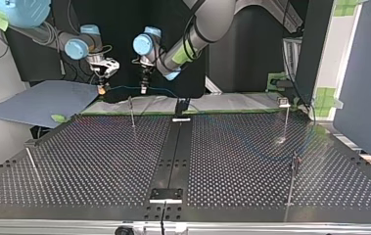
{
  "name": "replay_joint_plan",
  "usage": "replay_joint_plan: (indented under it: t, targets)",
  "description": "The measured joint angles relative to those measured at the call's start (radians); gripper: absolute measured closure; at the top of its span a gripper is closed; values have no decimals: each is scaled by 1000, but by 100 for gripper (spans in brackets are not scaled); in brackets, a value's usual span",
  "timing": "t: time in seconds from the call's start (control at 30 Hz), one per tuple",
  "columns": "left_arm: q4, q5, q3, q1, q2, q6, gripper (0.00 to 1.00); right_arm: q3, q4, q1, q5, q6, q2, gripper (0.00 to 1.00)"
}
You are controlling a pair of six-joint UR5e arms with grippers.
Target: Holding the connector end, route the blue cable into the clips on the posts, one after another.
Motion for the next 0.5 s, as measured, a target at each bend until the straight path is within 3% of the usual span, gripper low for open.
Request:
replay_joint_plan:
  t: [0.2, 0.5]
  targets:
    - [7, 13, 31, 2, -26, -3, 98, -22, 7, 1, -29, -25, 15, 100]
    - [5, 38, 77, -1, -32, -4, 98, -60, 33, -3, -57, -28, 16, 100]
